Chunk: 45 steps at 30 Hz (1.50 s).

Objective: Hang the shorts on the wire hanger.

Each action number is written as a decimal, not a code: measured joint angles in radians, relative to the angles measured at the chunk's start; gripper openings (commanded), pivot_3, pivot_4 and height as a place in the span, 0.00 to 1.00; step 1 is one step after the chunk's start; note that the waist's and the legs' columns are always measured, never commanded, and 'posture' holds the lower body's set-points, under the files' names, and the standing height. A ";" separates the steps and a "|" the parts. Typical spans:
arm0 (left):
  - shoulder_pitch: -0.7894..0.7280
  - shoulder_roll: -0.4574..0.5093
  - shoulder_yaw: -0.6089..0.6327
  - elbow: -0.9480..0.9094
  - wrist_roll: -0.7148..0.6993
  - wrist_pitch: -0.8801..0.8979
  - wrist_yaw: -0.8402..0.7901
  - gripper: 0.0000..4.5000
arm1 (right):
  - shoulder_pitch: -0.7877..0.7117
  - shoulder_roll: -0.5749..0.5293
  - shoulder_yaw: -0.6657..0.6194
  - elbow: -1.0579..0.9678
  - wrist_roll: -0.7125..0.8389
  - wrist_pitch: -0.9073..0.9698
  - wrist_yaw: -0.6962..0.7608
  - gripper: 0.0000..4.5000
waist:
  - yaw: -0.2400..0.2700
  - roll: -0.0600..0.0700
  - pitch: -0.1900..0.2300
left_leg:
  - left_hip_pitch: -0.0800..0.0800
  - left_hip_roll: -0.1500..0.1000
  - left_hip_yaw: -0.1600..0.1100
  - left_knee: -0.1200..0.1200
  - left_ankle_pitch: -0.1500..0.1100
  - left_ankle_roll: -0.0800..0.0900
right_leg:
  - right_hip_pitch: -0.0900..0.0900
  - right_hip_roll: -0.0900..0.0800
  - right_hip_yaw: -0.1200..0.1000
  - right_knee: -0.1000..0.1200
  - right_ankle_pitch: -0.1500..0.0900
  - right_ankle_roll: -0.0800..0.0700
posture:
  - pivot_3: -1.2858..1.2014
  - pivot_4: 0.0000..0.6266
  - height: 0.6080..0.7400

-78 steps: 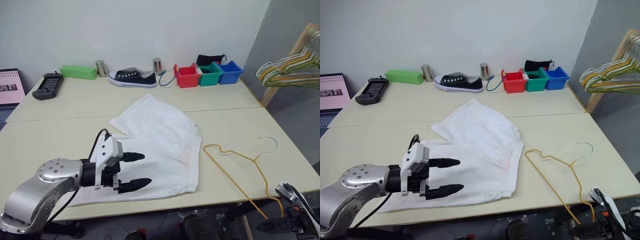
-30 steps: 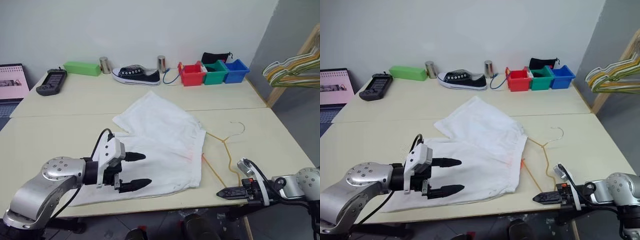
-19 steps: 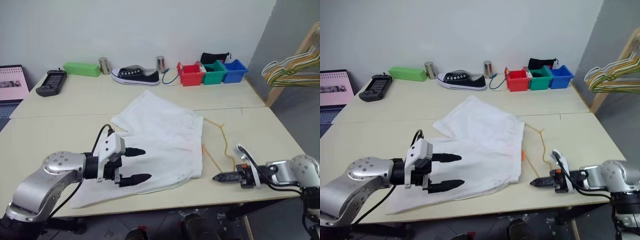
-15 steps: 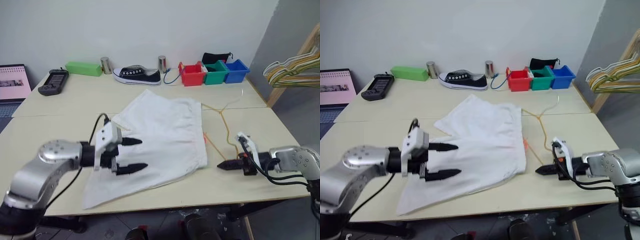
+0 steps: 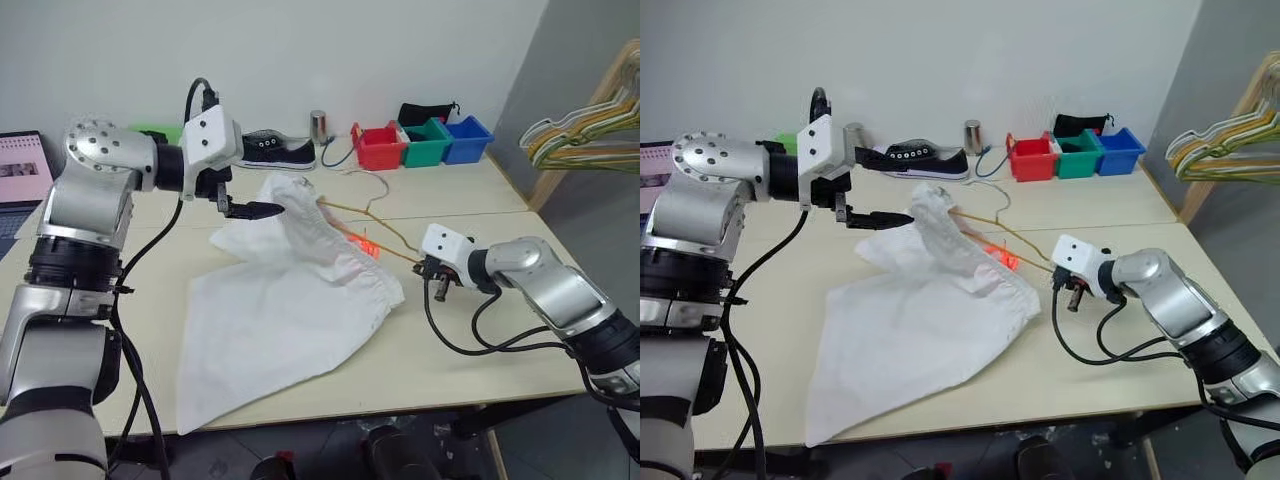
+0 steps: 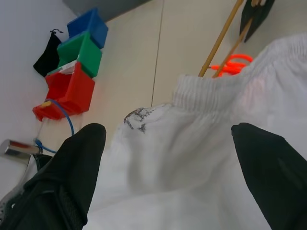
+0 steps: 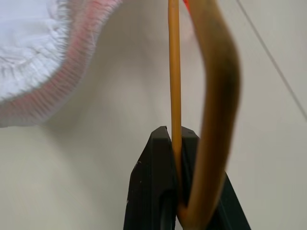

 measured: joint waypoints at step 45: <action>-0.126 -0.154 -0.077 0.455 0.339 -0.448 -0.001 0.00 | -0.075 0.087 -0.038 -0.168 -0.191 0.148 0.089 0.12 | -0.122 -0.001 0.000 | 0.000 -0.002 -0.005 0.004 0.007 0.007 | -0.003 -0.001 -0.002 0.018 0.000 0.000 | 0.39 0.03 1.00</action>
